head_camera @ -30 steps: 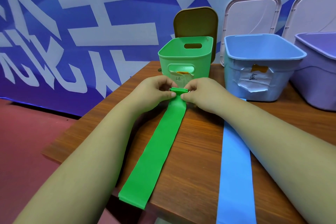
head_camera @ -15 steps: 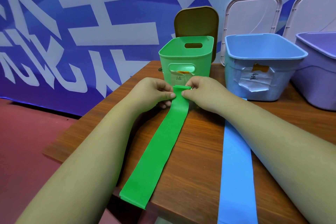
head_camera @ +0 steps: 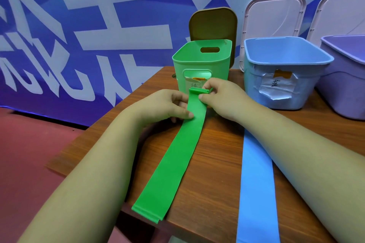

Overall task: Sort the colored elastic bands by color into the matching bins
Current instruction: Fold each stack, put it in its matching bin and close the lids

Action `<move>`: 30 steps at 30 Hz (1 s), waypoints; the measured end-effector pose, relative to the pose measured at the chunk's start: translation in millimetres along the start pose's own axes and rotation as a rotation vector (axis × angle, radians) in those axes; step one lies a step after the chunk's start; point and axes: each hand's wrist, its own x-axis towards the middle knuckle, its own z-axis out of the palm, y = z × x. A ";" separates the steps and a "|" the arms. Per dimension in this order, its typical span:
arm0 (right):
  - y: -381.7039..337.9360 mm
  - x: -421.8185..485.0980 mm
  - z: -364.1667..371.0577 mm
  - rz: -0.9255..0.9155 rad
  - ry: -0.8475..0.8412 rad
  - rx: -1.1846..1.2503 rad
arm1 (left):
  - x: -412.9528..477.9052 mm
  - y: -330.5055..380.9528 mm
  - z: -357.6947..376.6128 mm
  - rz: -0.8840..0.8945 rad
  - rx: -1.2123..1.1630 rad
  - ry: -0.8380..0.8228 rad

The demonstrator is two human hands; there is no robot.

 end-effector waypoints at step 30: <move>-24.1 -16.9 2.6 -0.158 -0.382 -0.102 | 8.4 -11.2 -3.6 -0.004 0.147 0.266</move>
